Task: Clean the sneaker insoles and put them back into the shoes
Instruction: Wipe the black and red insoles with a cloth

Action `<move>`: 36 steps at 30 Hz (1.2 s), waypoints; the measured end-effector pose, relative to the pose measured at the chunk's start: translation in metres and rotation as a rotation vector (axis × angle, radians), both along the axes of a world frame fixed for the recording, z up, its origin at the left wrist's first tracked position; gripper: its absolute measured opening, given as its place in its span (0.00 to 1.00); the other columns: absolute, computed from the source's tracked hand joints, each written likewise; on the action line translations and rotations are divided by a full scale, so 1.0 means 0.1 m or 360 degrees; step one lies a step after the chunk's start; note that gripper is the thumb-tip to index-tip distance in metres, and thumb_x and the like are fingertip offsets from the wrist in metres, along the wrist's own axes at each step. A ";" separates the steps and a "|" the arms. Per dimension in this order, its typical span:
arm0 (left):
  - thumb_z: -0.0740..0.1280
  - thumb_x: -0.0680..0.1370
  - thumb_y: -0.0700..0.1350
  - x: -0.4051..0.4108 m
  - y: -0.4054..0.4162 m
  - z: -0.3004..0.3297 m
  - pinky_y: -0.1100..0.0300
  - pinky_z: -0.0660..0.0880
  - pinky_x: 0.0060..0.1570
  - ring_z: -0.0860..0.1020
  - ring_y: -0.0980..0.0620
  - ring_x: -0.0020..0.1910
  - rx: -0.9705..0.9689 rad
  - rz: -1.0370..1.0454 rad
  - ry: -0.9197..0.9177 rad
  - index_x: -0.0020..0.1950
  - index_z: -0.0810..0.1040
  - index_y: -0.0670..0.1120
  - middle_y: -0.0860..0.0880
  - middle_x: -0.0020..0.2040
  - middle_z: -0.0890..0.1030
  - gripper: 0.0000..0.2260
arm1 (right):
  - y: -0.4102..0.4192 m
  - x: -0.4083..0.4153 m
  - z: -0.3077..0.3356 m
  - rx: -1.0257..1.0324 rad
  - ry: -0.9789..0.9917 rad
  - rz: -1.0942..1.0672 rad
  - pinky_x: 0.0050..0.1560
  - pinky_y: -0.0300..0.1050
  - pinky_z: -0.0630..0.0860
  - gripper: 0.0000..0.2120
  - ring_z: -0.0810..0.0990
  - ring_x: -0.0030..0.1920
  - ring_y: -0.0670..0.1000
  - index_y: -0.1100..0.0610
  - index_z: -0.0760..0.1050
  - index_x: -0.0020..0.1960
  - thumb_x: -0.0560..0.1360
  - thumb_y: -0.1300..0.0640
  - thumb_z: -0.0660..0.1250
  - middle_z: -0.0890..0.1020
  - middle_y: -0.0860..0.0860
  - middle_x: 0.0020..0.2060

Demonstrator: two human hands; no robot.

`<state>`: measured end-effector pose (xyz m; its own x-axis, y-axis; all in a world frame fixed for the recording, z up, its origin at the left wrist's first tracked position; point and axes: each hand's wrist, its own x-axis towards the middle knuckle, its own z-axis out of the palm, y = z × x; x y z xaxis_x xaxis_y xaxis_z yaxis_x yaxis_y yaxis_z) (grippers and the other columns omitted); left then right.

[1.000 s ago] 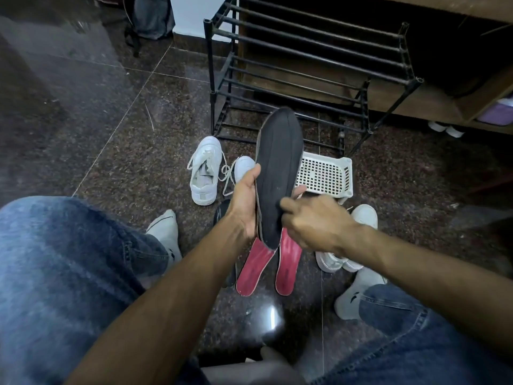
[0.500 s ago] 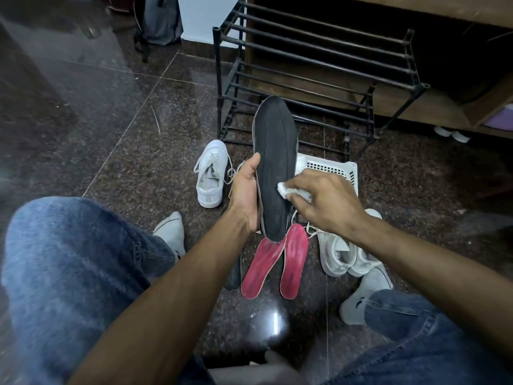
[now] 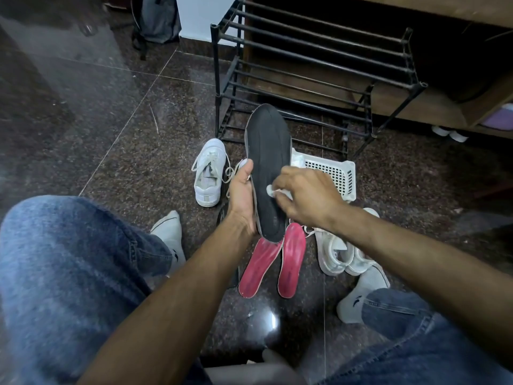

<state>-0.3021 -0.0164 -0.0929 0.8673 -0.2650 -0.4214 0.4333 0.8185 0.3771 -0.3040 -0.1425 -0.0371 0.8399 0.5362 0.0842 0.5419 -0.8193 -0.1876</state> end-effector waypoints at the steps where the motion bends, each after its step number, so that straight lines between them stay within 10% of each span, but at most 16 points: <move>1: 0.53 0.81 0.55 0.01 0.02 0.00 0.53 0.81 0.48 0.84 0.44 0.44 -0.0021 0.0015 -0.0013 0.47 0.85 0.39 0.40 0.46 0.84 0.26 | 0.01 -0.05 0.00 0.0086 0.0067 0.0069 0.44 0.49 0.75 0.09 0.80 0.47 0.56 0.53 0.81 0.51 0.74 0.54 0.64 0.80 0.48 0.46; 6: 0.58 0.79 0.58 -0.02 0.09 -0.05 0.37 0.65 0.68 0.74 0.35 0.65 -0.0099 -0.0022 0.0063 0.57 0.82 0.39 0.38 0.55 0.82 0.25 | -0.06 -0.38 -0.05 0.0028 0.0284 0.0305 0.40 0.47 0.75 0.10 0.79 0.40 0.52 0.54 0.81 0.50 0.75 0.55 0.62 0.78 0.46 0.42; 13: 0.56 0.80 0.56 -0.07 -0.04 -0.03 0.53 0.79 0.43 0.81 0.45 0.43 0.0192 -0.0095 0.0081 0.56 0.80 0.45 0.44 0.47 0.83 0.20 | 0.10 0.23 0.00 -0.0372 -0.0139 -0.0115 0.42 0.50 0.70 0.12 0.79 0.49 0.62 0.54 0.79 0.52 0.77 0.51 0.60 0.78 0.51 0.50; 20: 0.59 0.79 0.54 -0.03 0.32 -0.28 0.44 0.76 0.58 0.82 0.36 0.49 0.0401 0.0028 0.0341 0.58 0.78 0.37 0.34 0.57 0.80 0.21 | 0.15 -0.06 -0.36 -0.0475 0.0468 0.0448 0.41 0.45 0.72 0.08 0.79 0.47 0.54 0.48 0.80 0.46 0.70 0.55 0.64 0.81 0.48 0.46; 27: 0.66 0.74 0.38 -0.14 0.86 -1.17 0.47 0.78 0.53 0.80 0.39 0.51 0.1550 -0.0320 0.0801 0.56 0.78 0.37 0.38 0.55 0.81 0.12 | -0.05 0.31 -1.11 -0.0306 0.0875 -0.0032 0.46 0.44 0.76 0.08 0.82 0.50 0.50 0.45 0.82 0.46 0.69 0.53 0.67 0.84 0.43 0.48; 36: 0.63 0.79 0.36 -0.22 1.22 -1.82 0.48 0.74 0.54 0.75 0.40 0.52 0.1613 -0.0367 0.1188 0.66 0.70 0.33 0.39 0.57 0.77 0.16 | -0.13 0.10 -2.15 -0.0230 0.1366 -0.0166 0.39 0.39 0.72 0.15 0.78 0.36 0.43 0.45 0.75 0.28 0.71 0.57 0.68 0.75 0.36 0.26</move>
<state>-0.3245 0.1060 -0.2746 0.3112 0.3467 -0.8848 0.9015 0.1870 0.3903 -0.2939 -0.1553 -0.2522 0.6276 0.4097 -0.6620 0.1822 -0.9040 -0.3868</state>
